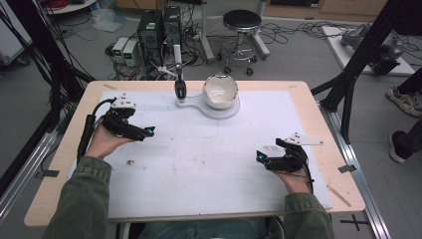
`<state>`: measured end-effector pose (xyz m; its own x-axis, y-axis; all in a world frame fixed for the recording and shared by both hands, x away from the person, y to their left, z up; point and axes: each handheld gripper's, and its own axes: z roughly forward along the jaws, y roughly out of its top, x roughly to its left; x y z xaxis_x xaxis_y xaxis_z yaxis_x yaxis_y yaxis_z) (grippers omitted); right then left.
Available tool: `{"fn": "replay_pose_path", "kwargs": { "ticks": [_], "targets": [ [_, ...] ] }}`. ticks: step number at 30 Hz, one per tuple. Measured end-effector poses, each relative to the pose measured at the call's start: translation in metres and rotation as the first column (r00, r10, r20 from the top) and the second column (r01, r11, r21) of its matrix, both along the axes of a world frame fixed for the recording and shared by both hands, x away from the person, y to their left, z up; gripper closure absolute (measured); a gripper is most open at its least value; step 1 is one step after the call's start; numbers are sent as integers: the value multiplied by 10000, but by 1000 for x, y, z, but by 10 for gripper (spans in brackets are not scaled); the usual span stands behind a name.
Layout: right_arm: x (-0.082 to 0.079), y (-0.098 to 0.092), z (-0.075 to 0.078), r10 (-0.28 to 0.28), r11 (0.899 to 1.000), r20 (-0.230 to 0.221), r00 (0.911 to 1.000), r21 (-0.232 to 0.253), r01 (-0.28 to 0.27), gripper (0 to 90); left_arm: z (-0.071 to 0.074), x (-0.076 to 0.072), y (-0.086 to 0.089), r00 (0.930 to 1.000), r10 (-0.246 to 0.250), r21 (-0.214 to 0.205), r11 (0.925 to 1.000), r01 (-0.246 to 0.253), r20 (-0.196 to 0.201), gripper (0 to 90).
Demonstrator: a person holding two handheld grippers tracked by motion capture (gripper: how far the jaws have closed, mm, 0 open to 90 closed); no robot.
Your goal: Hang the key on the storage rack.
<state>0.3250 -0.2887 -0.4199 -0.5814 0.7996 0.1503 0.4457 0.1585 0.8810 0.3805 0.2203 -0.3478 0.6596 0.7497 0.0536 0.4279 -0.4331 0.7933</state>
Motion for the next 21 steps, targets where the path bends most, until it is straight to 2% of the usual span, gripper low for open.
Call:
{"fn": "replay_pose_path", "kwargs": {
  "ticks": [5,11,21],
  "targets": [
    [0,0,0,-14,10000,1,10000,-23,14,6,-10,-7,5,9998,155,30,9999,-154,-144,17],
    [0,0,0,-5,10000,12,10000,-21,5,6,-18,-16,16,9987,472,-193,9987,-476,-213,17],
    [0,1,0,-13,10000,3,10000,-16,13,6,-27,-33,32,9964,841,-289,9960,-844,-118,17]
  ]
}}
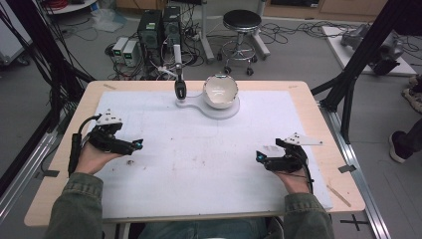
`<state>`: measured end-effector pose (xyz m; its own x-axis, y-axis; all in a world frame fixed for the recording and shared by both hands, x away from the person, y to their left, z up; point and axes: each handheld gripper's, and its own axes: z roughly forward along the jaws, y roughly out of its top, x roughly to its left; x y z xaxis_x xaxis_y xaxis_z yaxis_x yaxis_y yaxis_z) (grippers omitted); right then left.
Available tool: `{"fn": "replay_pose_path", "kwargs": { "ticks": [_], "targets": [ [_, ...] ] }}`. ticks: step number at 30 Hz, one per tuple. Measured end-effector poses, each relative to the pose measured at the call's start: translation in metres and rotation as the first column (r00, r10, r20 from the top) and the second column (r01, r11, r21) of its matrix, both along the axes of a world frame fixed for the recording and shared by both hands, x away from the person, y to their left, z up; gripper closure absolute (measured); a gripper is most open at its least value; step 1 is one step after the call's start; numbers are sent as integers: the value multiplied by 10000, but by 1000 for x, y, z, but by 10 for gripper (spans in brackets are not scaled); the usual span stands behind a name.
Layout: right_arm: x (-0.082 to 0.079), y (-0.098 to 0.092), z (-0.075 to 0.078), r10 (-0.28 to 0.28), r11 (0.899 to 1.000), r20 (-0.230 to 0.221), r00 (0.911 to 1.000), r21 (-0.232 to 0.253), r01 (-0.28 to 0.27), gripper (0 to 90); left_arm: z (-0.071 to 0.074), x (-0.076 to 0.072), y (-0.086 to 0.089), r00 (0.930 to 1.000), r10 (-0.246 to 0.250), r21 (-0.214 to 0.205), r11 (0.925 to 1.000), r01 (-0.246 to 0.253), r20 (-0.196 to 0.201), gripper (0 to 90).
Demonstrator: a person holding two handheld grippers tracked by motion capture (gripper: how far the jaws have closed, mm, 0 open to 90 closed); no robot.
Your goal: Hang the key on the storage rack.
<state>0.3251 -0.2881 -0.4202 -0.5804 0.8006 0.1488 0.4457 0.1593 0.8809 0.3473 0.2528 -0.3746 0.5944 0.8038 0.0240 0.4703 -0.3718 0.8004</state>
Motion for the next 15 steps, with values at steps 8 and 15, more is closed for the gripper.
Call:
{"fn": "replay_pose_path", "kwargs": {
  "ticks": [8,15],
  "targets": [
    [0,0,0,2,10000,-21,10000,-2,-2,6,-14,-10,12,9997,208,84,9998,-207,-148,17],
    [0,0,0,33,10000,6,10000,39,-33,6,-26,-20,20,9989,432,-77,9990,-433,-163,17]
  ]
}}
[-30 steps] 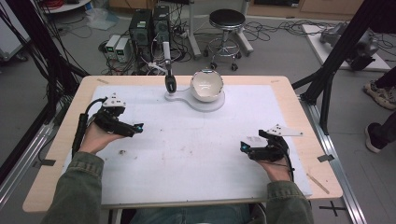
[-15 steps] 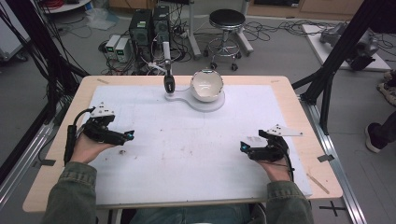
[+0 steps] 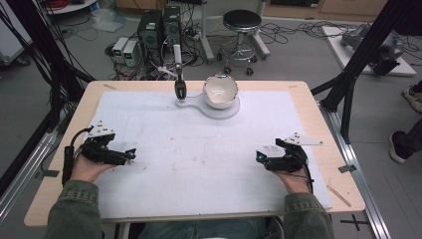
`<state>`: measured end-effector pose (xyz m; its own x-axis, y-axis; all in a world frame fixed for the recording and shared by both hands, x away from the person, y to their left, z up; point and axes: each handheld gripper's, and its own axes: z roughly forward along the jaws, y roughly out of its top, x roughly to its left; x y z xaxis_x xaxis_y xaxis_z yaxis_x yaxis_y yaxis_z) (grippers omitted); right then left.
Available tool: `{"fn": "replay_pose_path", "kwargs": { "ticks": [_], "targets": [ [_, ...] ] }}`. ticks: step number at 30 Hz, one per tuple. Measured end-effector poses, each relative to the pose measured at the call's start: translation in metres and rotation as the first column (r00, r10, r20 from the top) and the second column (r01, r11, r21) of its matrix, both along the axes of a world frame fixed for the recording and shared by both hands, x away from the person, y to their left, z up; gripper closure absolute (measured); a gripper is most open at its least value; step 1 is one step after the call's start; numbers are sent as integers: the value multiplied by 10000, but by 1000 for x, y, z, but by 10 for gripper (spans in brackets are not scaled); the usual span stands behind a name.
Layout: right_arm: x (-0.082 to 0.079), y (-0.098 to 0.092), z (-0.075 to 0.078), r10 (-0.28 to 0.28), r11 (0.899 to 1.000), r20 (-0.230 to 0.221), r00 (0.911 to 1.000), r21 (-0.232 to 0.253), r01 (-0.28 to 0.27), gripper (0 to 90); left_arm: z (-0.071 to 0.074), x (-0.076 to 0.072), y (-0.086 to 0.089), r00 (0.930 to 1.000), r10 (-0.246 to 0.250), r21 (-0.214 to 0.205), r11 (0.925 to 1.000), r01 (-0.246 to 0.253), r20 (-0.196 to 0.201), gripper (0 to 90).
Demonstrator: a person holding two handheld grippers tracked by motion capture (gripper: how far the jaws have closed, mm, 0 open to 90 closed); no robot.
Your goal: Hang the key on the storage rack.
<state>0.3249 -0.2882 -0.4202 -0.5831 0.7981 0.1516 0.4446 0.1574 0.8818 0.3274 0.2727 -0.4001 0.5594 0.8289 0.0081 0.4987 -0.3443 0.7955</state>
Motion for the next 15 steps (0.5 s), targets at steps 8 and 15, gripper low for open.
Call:
{"fn": "replay_pose_path", "kwargs": {
  "ticks": [8,15],
  "targets": [
    [-1,-1,0,-7,10000,28,10000,50,7,5,-9,-10,3,9999,-15,171,9999,17,-103,17],
    [-3,-2,1,-7,10000,87,10000,77,6,5,-15,-18,7,9997,256,-28,9997,-256,62,17]
  ]
}}
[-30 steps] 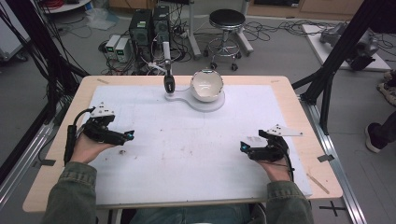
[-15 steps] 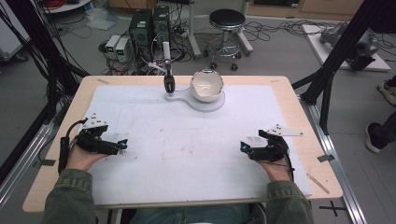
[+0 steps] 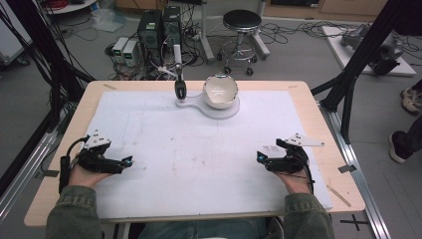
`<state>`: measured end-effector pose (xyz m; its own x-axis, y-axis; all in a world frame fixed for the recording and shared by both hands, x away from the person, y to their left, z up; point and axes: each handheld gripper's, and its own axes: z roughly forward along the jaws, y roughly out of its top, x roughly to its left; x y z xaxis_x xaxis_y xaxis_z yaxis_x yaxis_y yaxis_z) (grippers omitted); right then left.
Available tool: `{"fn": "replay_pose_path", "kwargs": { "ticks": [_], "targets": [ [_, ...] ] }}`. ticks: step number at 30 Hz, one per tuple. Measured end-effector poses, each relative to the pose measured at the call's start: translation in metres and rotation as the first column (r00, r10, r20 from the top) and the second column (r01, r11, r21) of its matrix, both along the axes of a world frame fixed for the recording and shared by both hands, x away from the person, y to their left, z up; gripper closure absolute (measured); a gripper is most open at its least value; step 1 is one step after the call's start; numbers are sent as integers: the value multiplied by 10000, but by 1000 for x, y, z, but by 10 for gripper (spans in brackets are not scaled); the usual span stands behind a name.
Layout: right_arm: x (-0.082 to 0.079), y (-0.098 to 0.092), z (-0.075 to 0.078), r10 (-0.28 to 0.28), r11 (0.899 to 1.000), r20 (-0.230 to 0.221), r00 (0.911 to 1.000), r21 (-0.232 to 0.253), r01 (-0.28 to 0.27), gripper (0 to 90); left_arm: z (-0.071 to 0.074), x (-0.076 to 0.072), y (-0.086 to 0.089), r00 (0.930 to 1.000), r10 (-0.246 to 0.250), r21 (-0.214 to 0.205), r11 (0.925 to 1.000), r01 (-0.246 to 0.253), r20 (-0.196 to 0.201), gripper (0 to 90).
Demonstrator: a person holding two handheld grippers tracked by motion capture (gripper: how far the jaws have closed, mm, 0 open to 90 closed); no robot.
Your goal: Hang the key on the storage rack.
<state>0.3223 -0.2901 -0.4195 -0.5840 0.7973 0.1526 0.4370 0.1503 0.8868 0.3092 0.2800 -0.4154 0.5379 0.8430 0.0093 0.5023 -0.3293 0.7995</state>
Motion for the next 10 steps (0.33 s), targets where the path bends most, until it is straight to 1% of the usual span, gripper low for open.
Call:
{"fn": "replay_pose_path", "kwargs": {
  "ticks": [2,3,5,7,10],
  "targets": [
    [0,0,0,-5,10000,-5,10000,-12,5,5,-2,-1,-1,10000,20,-28,10000,-21,-41,17],
    [1,0,0,19,10000,41,10000,-36,-18,5,-3,-2,-2,10000,3,12,10000,-3,-55,17],
    [0,0,0,7,10000,-8,10000,-22,-7,5,-3,-2,-2,10000,-2,100,9999,2,-52,17],
    [1,0,0,9,10000,37,10000,-53,-9,5,-3,-2,-2,10000,30,86,10000,-30,-1,17],
    [1,1,-1,1,10000,-9,10000,-68,-1,6,-3,-3,-1,10000,71,13,10000,-71,24,17]
  ]
}}
